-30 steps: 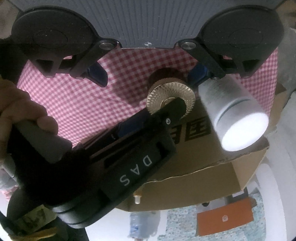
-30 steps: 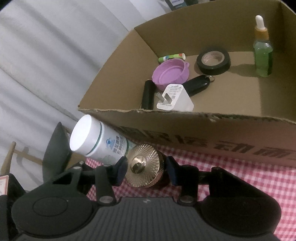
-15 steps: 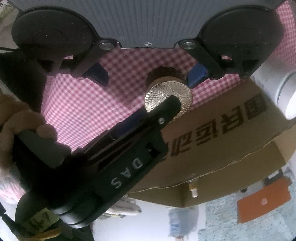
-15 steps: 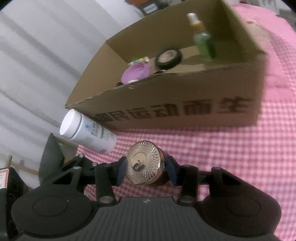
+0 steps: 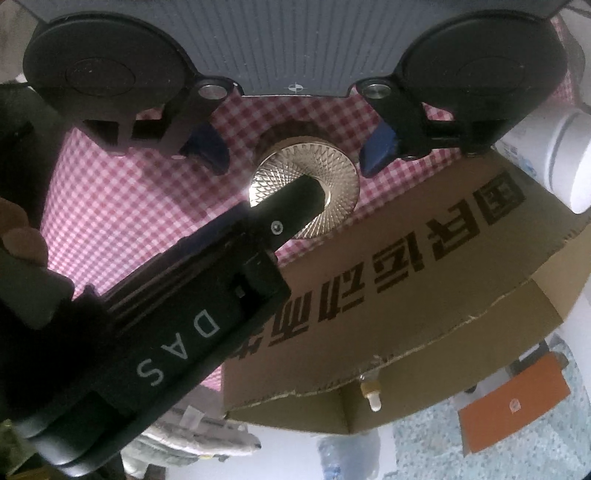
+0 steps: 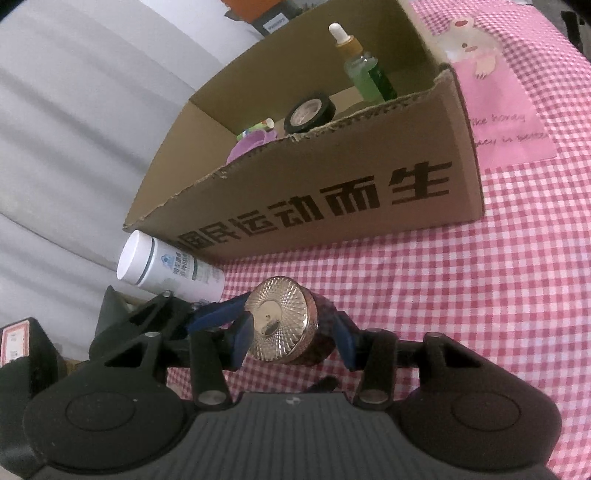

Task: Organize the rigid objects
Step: 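Lift the gold-lidded jar and lower it into the box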

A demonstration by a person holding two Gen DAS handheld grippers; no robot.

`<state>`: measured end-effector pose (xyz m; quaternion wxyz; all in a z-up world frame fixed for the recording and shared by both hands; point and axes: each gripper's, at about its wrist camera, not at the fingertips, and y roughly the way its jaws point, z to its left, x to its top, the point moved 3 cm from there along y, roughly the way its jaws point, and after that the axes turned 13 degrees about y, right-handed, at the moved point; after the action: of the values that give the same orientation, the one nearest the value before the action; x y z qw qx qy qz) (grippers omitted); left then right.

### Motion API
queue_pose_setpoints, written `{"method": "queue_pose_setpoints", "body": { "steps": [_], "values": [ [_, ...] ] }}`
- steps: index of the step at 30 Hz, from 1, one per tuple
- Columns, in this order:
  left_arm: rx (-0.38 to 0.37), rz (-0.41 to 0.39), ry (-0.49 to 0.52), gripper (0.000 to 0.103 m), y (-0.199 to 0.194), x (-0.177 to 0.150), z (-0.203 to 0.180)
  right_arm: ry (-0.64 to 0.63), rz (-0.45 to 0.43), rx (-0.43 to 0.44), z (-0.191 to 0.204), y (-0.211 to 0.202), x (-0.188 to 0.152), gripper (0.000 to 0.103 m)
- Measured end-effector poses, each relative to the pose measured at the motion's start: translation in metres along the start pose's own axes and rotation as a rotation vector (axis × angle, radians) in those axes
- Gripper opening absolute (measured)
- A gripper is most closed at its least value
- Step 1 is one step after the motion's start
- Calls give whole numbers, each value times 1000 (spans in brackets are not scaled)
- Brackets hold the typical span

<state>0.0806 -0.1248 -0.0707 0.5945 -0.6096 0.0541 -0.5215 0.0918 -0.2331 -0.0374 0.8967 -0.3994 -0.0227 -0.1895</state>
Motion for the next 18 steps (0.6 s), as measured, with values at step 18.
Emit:
{"method": "queue_pose_setpoints", "body": {
  "steps": [18],
  "values": [
    [8, 26, -58, 57, 7, 9, 9, 22, 22, 28, -6, 10, -1, 56]
  ]
}}
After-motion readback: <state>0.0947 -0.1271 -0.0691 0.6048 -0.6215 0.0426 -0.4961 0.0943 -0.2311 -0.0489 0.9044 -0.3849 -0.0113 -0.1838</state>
